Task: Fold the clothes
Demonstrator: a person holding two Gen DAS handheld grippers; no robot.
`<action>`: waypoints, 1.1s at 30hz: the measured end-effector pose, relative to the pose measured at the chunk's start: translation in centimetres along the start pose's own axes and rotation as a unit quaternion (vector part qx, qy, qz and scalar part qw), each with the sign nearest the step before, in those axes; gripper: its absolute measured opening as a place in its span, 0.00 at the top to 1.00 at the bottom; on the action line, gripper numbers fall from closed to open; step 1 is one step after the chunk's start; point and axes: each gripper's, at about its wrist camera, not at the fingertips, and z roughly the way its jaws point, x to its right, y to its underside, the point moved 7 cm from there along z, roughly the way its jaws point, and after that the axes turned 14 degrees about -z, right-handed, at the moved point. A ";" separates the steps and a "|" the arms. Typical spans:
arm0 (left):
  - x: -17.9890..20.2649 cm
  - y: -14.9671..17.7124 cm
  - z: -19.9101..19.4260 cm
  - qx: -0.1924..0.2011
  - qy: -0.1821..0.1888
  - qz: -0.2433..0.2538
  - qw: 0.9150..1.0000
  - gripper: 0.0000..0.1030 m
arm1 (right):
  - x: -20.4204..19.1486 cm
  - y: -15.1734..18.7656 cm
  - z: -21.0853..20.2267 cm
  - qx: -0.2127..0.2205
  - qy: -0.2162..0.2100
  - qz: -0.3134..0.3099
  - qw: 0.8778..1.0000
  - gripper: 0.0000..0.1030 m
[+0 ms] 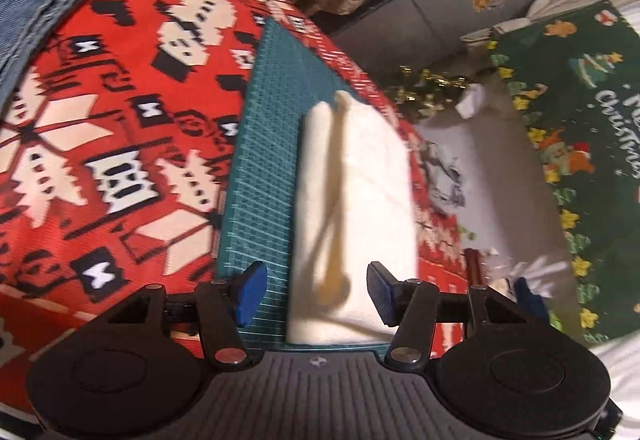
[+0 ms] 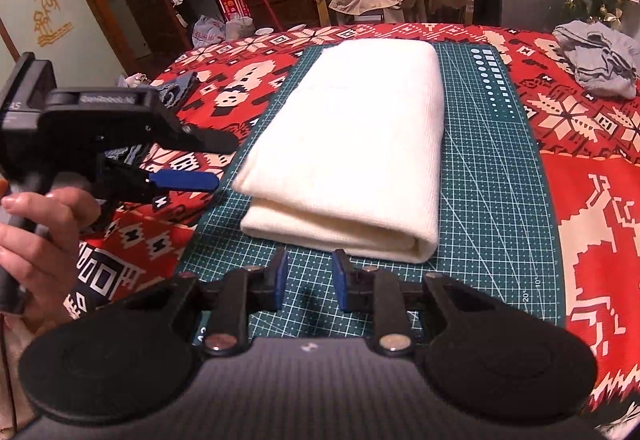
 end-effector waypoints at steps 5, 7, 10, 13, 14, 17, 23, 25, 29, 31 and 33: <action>1.5 0.0 1.1 -0.024 0.062 0.015 0.998 0.48 | -0.3 -0.2 0.4 -0.004 -0.003 0.000 1.000 0.75; 1.8 -0.1 1.8 -0.036 0.078 0.018 0.996 0.53 | -0.3 -0.2 0.4 -0.005 -0.004 0.002 1.000 0.75; 1.9 -0.1 2.4 -0.053 0.084 0.017 0.995 0.63 | -0.3 -0.2 0.4 -0.005 -0.006 0.005 1.000 0.75; 2.1 0.3 2.5 -0.064 0.097 0.022 0.993 0.63 | -0.3 -0.4 0.7 -0.001 -0.010 0.009 1.000 0.75; 2.1 0.5 2.4 -0.066 0.095 0.026 0.993 0.63 | -0.3 -0.5 0.8 0.001 -0.014 0.012 1.000 0.75; 1.6 1.1 2.7 -0.073 0.079 0.032 0.994 0.63 | -0.5 -0.9 1.5 0.008 -0.021 0.019 1.000 0.75; 1.4 1.6 3.2 -0.071 0.040 0.046 0.996 0.95 | -1.7 -1.3 3.8 -0.003 -0.024 -0.001 1.000 0.86; 1.5 1.6 3.3 -0.073 0.019 0.053 0.996 0.96 | -2.1 -1.4 4.8 -0.012 -0.022 -0.002 1.000 0.94; 2.6 1.9 1.5 -0.045 0.018 0.063 0.997 0.96 | -2.4 -1.6 5.1 -0.004 -0.010 0.004 1.000 0.95; 2.4 2.0 1.2 -0.038 0.009 0.062 0.997 0.96 | -2.4 -1.5 5.1 -0.002 -0.009 0.007 1.000 0.95; 1.8 2.2 1.1 -0.034 -0.003 0.059 0.998 0.96 | -2.3 -1.4 5.0 -0.002 -0.009 0.007 1.000 0.95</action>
